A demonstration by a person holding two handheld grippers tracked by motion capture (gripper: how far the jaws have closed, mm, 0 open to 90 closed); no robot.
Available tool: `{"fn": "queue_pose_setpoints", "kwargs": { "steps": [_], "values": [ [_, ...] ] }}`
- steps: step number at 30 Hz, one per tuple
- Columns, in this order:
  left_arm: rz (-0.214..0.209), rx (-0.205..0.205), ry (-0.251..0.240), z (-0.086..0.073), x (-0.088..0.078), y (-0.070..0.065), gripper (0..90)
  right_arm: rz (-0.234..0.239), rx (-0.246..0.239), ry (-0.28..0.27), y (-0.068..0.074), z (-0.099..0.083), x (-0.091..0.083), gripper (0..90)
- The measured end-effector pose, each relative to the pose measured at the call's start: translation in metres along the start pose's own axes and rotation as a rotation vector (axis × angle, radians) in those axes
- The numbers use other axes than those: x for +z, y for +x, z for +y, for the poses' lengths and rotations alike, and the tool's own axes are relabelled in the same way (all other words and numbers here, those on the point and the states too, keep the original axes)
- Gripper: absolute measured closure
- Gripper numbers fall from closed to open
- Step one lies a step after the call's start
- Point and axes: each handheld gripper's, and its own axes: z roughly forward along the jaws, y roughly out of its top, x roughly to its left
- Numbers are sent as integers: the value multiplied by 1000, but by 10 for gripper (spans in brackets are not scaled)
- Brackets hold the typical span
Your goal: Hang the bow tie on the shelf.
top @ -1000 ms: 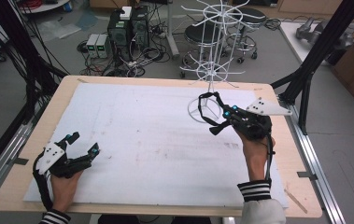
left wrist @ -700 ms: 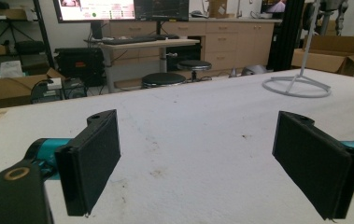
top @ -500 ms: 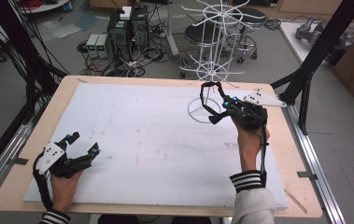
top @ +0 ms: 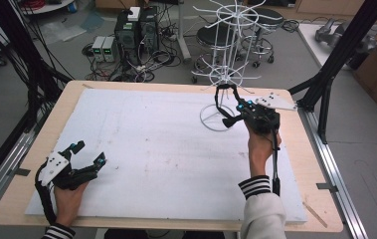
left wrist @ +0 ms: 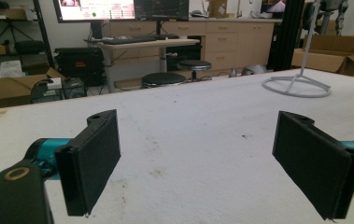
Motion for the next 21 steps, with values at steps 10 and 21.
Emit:
{"fn": "queue_pose_setpoints", "kwargs": {
  "steps": [10, 21],
  "values": [
    [0, -1, -1, 0, 0, 0, 154, 1, -8, 51, 3, -4, 10, 862],
    [1, 3, 1, 0, 0, 0, 154, -13, 9, 81, 8, -9, 10, 317]
  ]
}}
